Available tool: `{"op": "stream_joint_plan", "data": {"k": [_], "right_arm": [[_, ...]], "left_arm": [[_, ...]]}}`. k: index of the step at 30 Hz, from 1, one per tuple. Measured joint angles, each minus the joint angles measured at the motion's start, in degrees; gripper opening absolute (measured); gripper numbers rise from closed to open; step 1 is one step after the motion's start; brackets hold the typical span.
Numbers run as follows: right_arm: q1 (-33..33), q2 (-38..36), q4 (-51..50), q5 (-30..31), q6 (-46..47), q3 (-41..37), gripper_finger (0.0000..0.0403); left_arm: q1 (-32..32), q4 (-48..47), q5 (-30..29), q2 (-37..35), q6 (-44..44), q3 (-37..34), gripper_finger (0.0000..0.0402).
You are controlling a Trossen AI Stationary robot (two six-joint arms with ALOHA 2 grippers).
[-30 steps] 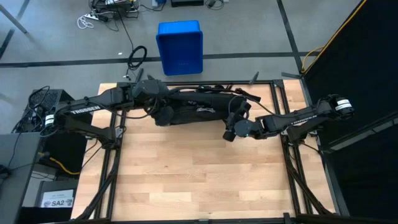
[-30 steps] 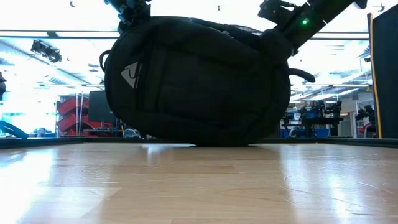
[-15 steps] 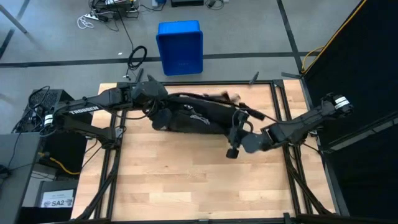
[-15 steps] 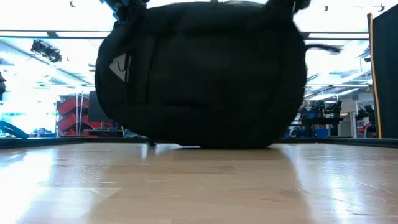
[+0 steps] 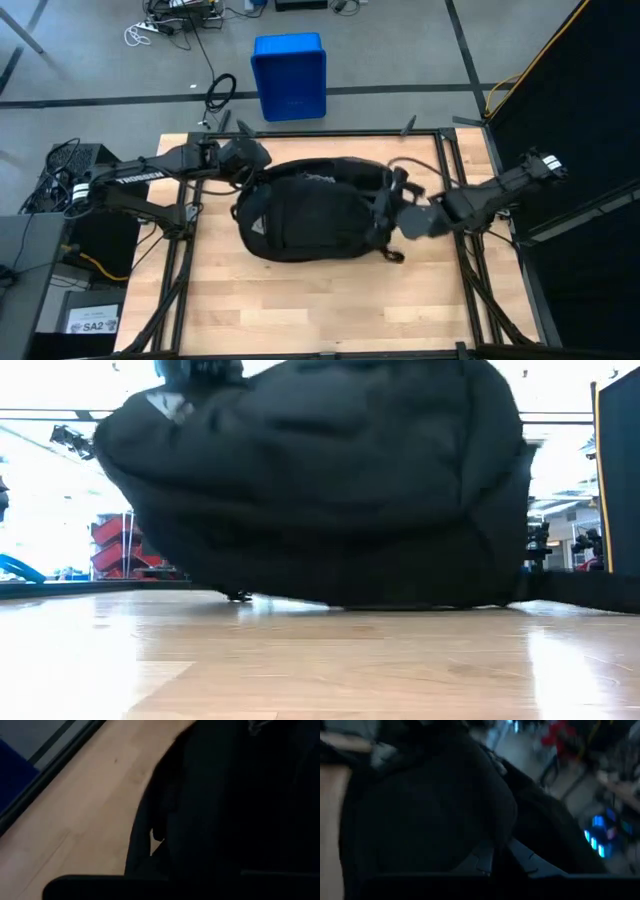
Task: Unpack backpack
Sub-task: Open the backpack
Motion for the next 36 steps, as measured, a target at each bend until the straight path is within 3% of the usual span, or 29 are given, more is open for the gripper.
{"op": "stream_joint_plan", "data": {"k": [6, 10, 14, 22, 30, 32, 36], "right_arm": [[-9.9, 3.8, -9.1, -4.7, 6.9, -0.9, 0.0000], [-13.8, 6.9, -8.7, -7.7, 4.5, -0.9, 0.0000], [-15.9, 9.0, -6.9, -11.4, 0.0, -1.0, 0.0004], [-11.4, 3.8, 0.7, -11.5, -10.8, -1.0, 0.0034], [-5.8, 0.8, 3.2, -11.7, -11.5, -1.0, 0.0138], [-4.5, 0.8, 4.7, -16.9, -9.8, -1.0, 0.0164], [-0.9, 3.6, 12.2, -35.0, -8.8, -2.9, 0.0185]], "left_arm": [[0.4, 7.5, 1.4, 0.0, -1.0, -11.0, 0.0000], [1.1, 13.8, 6.5, 0.0, -2.5, -17.9, 0.0000], [1.0, 18.0, 7.0, 0.1, -2.9, -21.9, 0.0000], [1.0, 20.8, 6.8, 0.1, -3.7, -23.8, 0.0001], [1.0, 21.6, 6.7, 0.1, -3.8, -23.9, 0.0001], [1.0, 21.7, 6.2, 0.1, -3.8, -23.9, 0.0001], [1.0, 21.7, 4.5, 0.2, -3.8, -23.9, 0.0001]]}}
